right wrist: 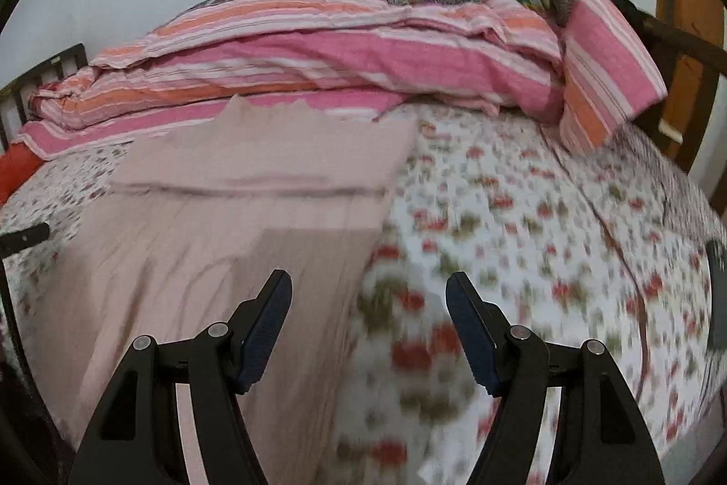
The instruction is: Fold small clothes
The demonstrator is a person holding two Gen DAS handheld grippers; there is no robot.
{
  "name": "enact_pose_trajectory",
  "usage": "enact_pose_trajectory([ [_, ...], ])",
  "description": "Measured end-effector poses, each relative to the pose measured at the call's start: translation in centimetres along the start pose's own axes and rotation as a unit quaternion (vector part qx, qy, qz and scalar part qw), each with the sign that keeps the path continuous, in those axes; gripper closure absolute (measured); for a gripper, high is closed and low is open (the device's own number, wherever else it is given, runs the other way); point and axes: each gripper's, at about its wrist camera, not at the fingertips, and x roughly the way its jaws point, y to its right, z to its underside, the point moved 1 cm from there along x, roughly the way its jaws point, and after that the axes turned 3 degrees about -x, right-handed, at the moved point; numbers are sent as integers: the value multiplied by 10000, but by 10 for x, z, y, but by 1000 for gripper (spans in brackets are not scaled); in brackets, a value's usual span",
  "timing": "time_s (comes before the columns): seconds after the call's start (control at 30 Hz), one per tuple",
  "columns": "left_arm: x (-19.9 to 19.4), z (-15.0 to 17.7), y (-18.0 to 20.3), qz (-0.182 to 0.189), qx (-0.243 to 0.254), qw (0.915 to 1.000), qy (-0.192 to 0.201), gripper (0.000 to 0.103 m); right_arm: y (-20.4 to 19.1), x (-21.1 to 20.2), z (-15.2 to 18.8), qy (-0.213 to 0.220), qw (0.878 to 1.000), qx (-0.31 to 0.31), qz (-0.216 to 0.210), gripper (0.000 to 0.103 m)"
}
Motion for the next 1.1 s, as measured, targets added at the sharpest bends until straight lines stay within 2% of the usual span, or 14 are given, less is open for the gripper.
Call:
enact_pose_trajectory([
  [0.13, -12, 34, -6, 99, -151, 9998, -112, 51, 2, -26, 32, 49, 9998, 171, -63, 34],
  [0.27, -18, 56, -5, 99, -130, 9998, -122, 52, -3, -34, 57, -108, 9994, 185, -278, 34],
  [0.37, -17, 65, -2, 60, -201, 9998, -63, 52, -9, -35, 71, -153, 9991, 190, -344, 40],
  [0.47, -11, 68, 3, -69, -106, 9999, -49, 52, -16, -28, 82, -267, 9979, 191, -555, 41],
  [0.6, -5, 66, 9, -66, 15, 10000, -12, 53, -26, -11, 88, -355, 9977, 256, -511, 45],
  [0.67, -1, 63, 7, 28, -163, 9999, -12, 67, -28, -4, 88, -331, 9976, 344, -496, 48],
  [0.73, 3, 60, 6, 120, -371, 9992, -97, 87, -31, 0, 86, -316, 9977, 335, -489, 62],
  [0.77, 6, 59, 6, 229, -471, 9985, -144, 91, -34, 0, 84, -303, 9979, 289, -503, 69],
  [0.8, 7, 58, 7, 306, -499, 9981, -174, 94, -37, 0, 83, -301, 9976, 230, -574, 93],
  [0.83, 4, 56, 8, 292, -441, 9985, -110, 94, -40, -1, 82, -319, 9968, 161, -711, 96],
  [0.9, -9, 54, 4, 417, -389, 9983, 90, 94, -37, -13, 78, -86, 9975, 49, -693, 96],
  [0.97, -17, 53, -6, 485, -469, 9977, 113, 95, -20, -27, 76, 176, 9964, 288, -777, 99],
  [1.1, -10, 60, -8, 380, -339, 9987, -100, 94, 5, -16, 80, -153, 9963, 598, -603, 99],
])
